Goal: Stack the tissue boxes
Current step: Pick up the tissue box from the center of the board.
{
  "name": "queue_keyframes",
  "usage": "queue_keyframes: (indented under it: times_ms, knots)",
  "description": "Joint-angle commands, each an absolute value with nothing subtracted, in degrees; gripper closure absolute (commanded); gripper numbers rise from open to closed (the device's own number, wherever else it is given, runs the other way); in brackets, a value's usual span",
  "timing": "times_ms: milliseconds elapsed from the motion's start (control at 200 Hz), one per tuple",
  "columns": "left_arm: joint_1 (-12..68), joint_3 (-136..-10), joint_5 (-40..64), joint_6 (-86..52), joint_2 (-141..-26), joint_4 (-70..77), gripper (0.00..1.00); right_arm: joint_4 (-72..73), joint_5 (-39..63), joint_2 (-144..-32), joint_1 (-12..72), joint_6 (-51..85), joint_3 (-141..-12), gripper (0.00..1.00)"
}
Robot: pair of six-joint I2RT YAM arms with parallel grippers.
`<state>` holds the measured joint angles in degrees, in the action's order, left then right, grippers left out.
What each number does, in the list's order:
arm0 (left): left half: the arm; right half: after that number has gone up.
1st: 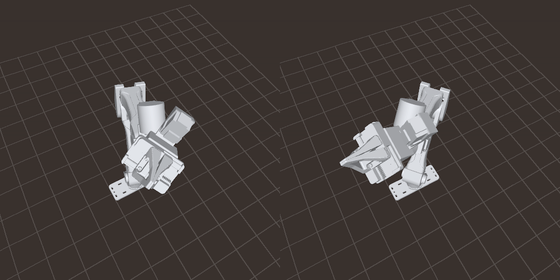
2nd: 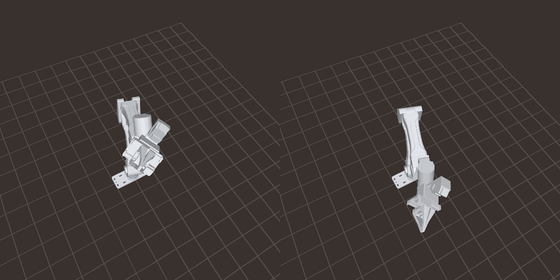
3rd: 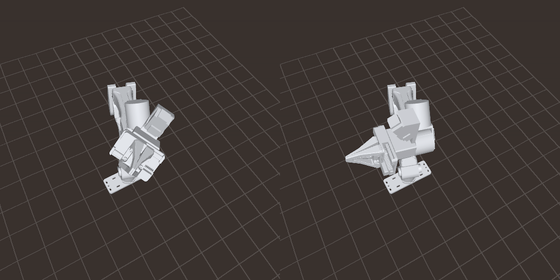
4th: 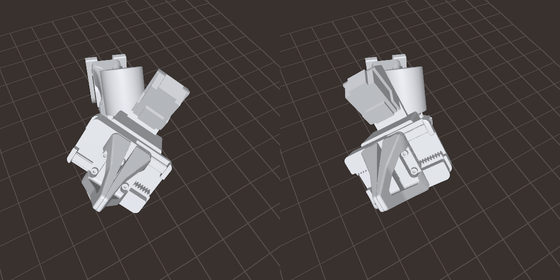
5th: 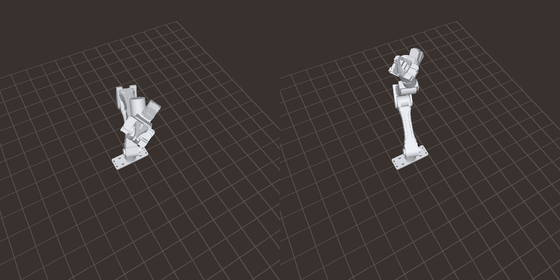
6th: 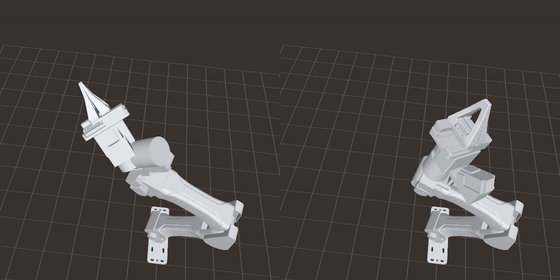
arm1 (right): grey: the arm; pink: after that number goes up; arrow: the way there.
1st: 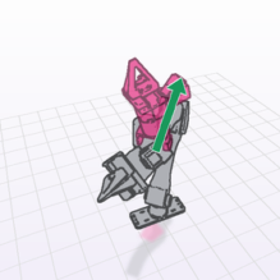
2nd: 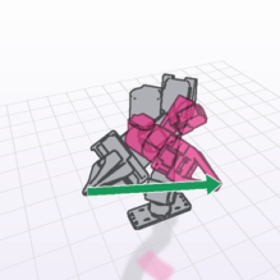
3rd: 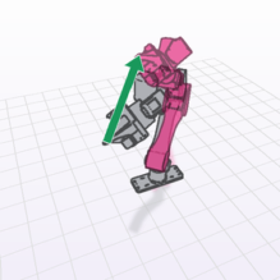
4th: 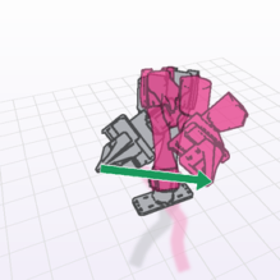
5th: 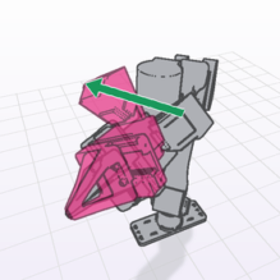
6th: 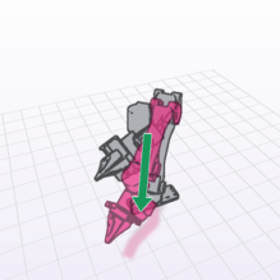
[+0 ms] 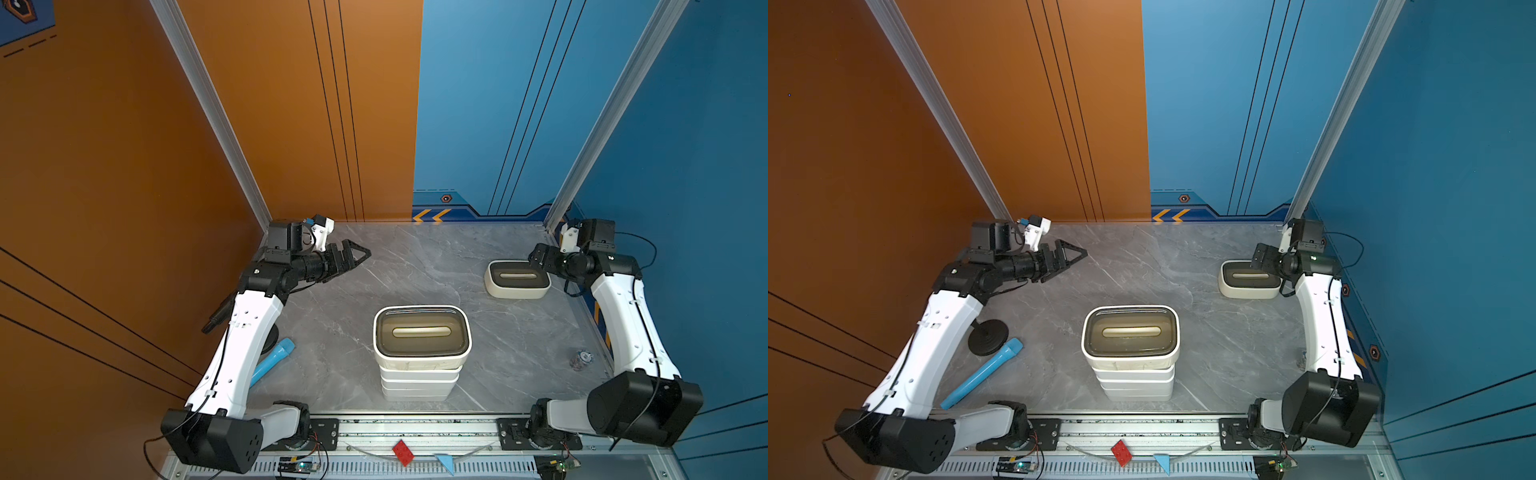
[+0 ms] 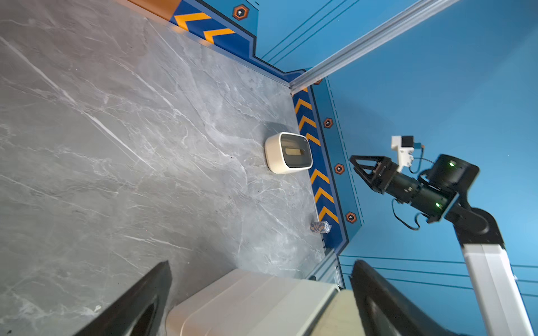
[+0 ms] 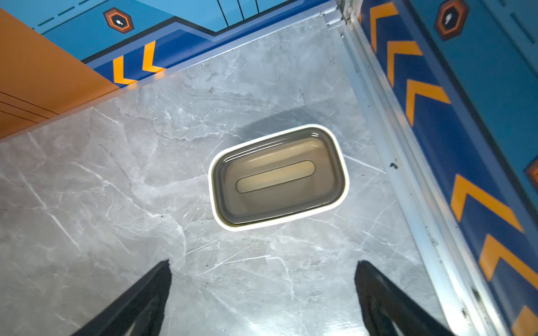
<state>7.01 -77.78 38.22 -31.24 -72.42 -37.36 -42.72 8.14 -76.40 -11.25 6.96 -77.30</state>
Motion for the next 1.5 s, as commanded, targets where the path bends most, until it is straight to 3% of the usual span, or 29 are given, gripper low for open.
queue_keyframes:
  times_ms: [0, 110, 335, 496, 596, 726, 1001, 1492]
  knots:
    - [6.9, -78.5, 35.6, -30.1, -72.6, -33.3, 0.02, -35.0, 3.9, -71.7, -9.9, -5.9, -75.3, 0.0]
    - [6.5, -75.6, 37.1, -30.6, -72.4, -27.1, 0.02, -35.8, 7.0, -71.1, -8.4, -27.9, -71.9, 0.0]
    - [4.1, -70.5, 44.4, -33.4, -74.3, -16.2, 0.02, -43.2, 9.4, -76.0, -9.3, -45.9, -74.5, 0.0]
    - [3.4, -67.1, 50.0, -34.4, -76.3, -7.8, 0.02, -49.4, 0.2, -81.4, -4.9, -66.8, -73.6, 0.07]
    - [3.4, -66.0, 51.7, -34.5, -77.2, -3.9, 0.02, -47.4, -1.4, -84.3, -5.5, -73.1, -73.2, 0.11]
    - [3.6, -64.2, 53.1, -34.4, -79.4, 0.4, 0.02, -48.8, -4.0, -90.8, -6.0, -76.0, -77.2, 0.27]
    - [2.9, -61.6, 54.5, -35.2, -82.1, 3.2, 0.02, -60.9, 3.4, -105.5, -6.7, -73.7, -89.5, 0.27]
    - [1.5, -60.7, 55.3, -35.6, -83.5, 3.3, 0.02, -63.0, 4.6, -110.7, -8.2, -73.6, -93.3, 0.29]
